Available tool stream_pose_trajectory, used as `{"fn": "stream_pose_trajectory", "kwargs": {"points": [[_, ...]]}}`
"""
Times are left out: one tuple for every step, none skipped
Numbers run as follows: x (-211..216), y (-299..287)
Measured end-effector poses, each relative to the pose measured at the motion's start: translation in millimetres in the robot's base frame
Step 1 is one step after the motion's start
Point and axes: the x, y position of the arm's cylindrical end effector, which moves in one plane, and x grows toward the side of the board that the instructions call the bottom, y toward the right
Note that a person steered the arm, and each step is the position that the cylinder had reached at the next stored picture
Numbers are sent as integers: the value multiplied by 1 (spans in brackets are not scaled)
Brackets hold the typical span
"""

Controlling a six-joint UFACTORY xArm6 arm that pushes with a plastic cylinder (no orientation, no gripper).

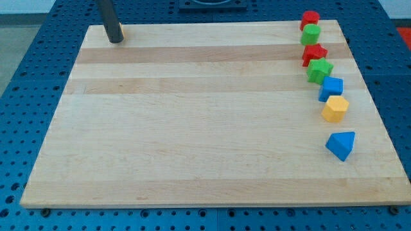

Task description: Move the arm towards bottom

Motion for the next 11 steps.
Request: {"fn": "stream_pose_trajectory", "kwargs": {"points": [[25, 15], [40, 62], [37, 114], [22, 160], [13, 198], [44, 201], [100, 200], [164, 200], [225, 200], [296, 200], [363, 222]]}}
